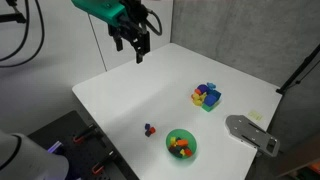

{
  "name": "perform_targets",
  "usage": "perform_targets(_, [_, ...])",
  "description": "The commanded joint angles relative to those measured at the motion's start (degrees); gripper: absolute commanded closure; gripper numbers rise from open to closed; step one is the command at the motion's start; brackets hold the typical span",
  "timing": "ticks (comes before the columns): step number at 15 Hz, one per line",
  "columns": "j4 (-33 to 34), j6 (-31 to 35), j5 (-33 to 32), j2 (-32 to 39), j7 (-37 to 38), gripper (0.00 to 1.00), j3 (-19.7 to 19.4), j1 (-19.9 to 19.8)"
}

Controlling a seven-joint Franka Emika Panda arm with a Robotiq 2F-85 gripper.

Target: Move the small orange block from the table to the bowl

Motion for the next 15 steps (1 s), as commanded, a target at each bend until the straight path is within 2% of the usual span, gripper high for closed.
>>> perform_targets(1, [0.15, -0.15, 0.29, 0.09, -0.28, 0.00, 0.63, -0.77])
perform_targets(5, [0.16, -0.15, 0.29, 0.06, -0.28, 0.00, 0.63, -0.77])
perform_targets(8, [-0.75, 2.55, -0.65, 0.86, 0.59, 0.00, 1.35, -1.03])
perform_targets(15, [-4.14, 13.67, -0.77, 6.24, 3.06, 0.00, 1.61, -2.19])
